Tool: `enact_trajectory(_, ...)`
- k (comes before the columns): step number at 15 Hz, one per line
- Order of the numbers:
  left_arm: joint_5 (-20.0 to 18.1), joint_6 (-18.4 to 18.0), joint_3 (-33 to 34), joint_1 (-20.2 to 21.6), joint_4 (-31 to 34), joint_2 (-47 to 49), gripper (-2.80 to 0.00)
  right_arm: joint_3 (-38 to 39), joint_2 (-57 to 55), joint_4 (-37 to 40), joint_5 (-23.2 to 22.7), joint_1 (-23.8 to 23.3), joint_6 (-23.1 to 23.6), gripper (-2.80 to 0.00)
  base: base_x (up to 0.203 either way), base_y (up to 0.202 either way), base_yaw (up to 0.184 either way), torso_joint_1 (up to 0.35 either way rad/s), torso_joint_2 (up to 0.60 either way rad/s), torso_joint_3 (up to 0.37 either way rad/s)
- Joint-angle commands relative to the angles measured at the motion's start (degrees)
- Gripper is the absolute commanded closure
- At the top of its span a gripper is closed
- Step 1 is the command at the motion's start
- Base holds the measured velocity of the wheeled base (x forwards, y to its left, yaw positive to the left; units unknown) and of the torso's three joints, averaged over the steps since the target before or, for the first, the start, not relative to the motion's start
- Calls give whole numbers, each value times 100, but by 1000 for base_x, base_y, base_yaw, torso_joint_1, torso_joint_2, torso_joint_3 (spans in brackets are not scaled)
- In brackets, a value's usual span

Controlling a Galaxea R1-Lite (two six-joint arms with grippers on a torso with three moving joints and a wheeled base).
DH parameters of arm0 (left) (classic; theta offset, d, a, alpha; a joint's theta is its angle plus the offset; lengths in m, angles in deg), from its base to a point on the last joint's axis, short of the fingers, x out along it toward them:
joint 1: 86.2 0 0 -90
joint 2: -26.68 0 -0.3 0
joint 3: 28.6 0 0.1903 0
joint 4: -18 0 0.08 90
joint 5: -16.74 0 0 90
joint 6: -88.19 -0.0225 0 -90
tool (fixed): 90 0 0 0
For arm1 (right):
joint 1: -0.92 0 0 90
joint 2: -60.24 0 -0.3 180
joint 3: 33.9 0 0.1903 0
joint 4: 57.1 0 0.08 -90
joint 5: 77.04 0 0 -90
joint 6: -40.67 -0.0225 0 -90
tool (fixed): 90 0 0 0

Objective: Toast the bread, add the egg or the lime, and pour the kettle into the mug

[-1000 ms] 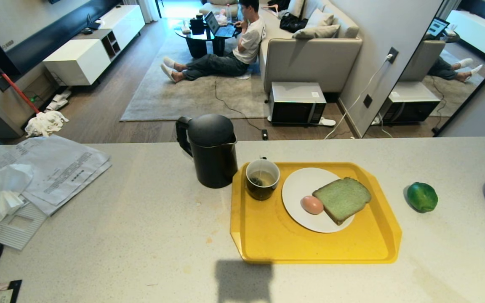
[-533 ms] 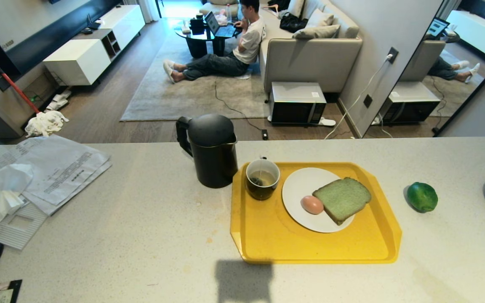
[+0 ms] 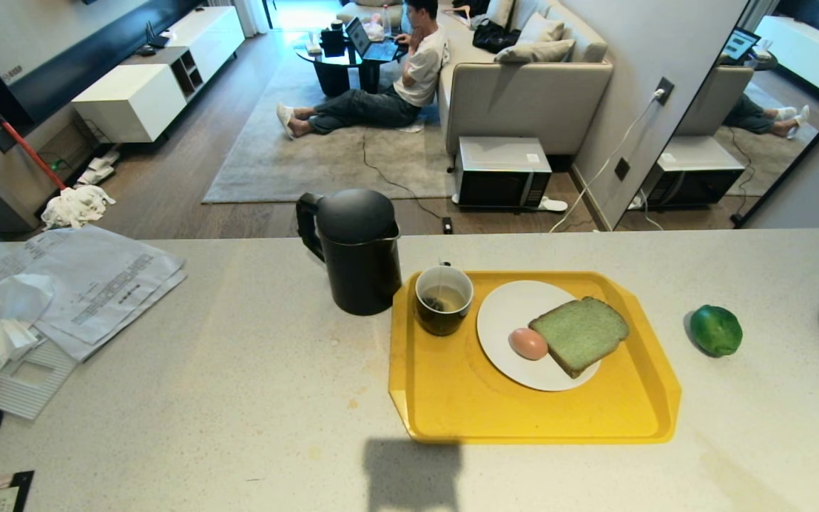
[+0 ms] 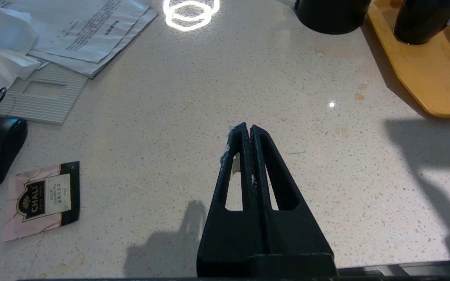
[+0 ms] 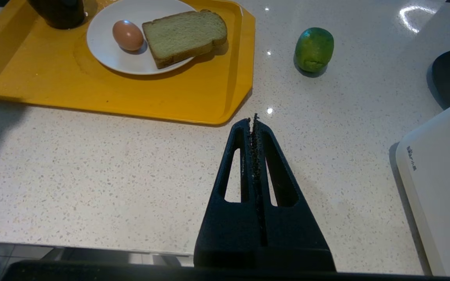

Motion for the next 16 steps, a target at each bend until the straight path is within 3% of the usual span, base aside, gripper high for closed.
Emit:
enact_trajectory(1,-3,1,3,1,-2,9,0,9,-9,-3,-2,0,5,0,0,0,0,-55,115,60)
enact_trajectory(16,6,6,7,1,-2,9,0,9,-9,-3,-2,0,14,0,0,0,0,-22,48,21)
